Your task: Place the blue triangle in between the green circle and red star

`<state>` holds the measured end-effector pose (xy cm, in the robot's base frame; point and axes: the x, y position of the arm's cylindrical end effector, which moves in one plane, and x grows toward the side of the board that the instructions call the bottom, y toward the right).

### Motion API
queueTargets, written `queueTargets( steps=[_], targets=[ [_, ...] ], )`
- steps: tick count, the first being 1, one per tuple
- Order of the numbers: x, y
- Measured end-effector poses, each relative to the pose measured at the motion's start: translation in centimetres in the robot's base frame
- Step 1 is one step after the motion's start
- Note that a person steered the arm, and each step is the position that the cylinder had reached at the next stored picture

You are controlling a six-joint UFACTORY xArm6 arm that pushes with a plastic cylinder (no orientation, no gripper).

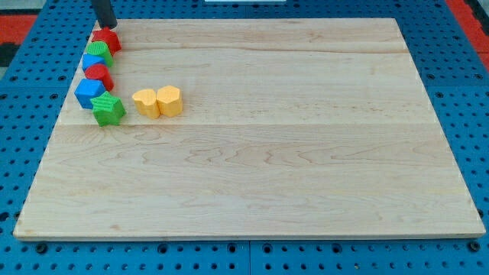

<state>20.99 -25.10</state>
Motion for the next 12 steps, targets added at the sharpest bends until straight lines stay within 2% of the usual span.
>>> queueTargets(
  steps=[1,3,4,5,6,8,11,12],
  targets=[
    [1.2,0.6],
    [9.6,7.8],
    [8.3,13.1],
    [9.8,13.2],
    [13.6,12.2],
    [13.9,13.0],
    [13.5,17.6],
    [18.3,21.2]
  ],
)
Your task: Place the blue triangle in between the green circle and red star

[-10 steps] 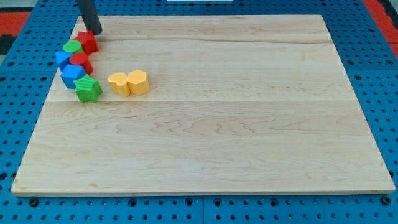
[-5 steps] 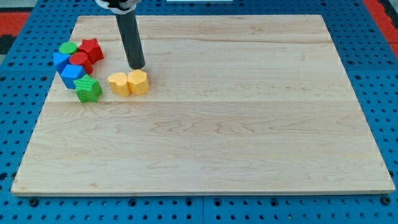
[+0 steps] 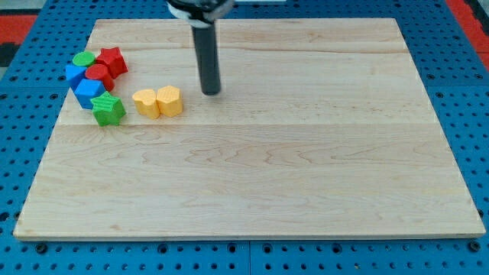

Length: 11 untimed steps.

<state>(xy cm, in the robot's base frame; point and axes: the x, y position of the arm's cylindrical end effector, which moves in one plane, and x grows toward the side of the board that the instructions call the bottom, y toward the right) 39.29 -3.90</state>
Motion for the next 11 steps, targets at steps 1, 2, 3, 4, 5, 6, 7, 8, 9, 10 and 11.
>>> queueTargets(
  steps=[1,2,3,4,5,6,7,8,9,10,11],
  targets=[
    [8.8,0.0],
    [16.6,-5.1],
    [16.8,-17.7],
    [11.9,-26.3],
    [10.6,-26.5],
    [2.1,-25.0],
    [-4.7,-24.2],
    [-8.3,-23.3],
    [-10.8,-23.3],
    [-11.0,-25.1],
    [-11.0,-26.5]
  ],
)
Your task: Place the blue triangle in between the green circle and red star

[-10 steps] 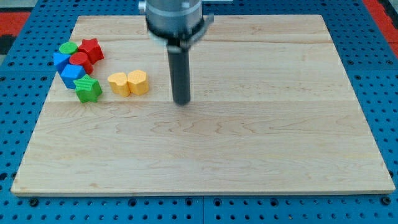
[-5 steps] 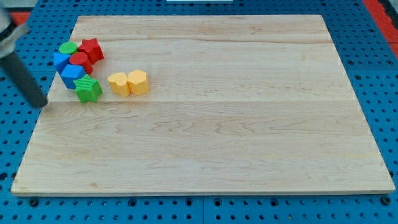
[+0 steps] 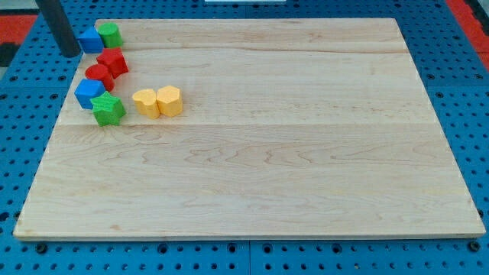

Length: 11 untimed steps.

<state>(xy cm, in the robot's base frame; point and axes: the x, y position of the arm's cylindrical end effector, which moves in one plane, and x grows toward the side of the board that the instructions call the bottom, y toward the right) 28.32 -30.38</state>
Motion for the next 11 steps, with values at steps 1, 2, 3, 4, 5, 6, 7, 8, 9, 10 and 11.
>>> queueTargets(
  steps=[1,2,3,4,5,6,7,8,9,10,11],
  targets=[
    [-1.4,-0.1],
    [-5.3,-0.1],
    [-5.8,-0.1],
    [-5.5,0.4],
    [-2.4,2.9],
    [-0.5,4.0],
    [-1.2,-0.1],
    [-5.5,0.0],
    [-9.1,0.8],
    [-8.0,2.0],
    [-7.5,6.3]
  ],
)
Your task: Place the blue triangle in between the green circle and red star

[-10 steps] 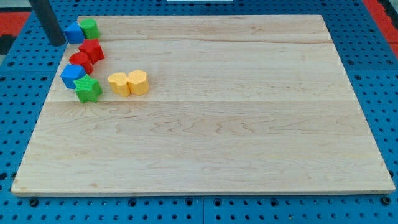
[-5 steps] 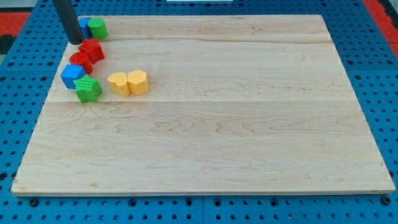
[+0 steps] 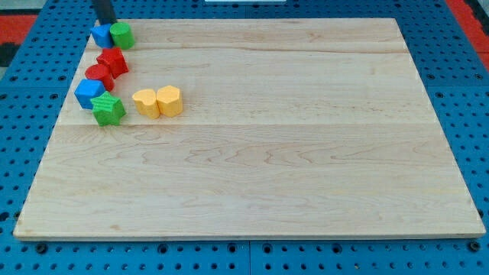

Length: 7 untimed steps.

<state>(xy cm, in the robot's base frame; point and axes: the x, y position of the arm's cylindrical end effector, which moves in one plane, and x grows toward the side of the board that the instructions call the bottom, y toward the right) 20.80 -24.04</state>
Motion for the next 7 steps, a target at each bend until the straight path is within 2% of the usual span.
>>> queueTargets(
  steps=[2,4,5,7],
  targets=[
    [0.3,-0.5],
    [1.9,-4.6],
    [4.8,-2.7],
    [5.3,-2.7]
  ],
)
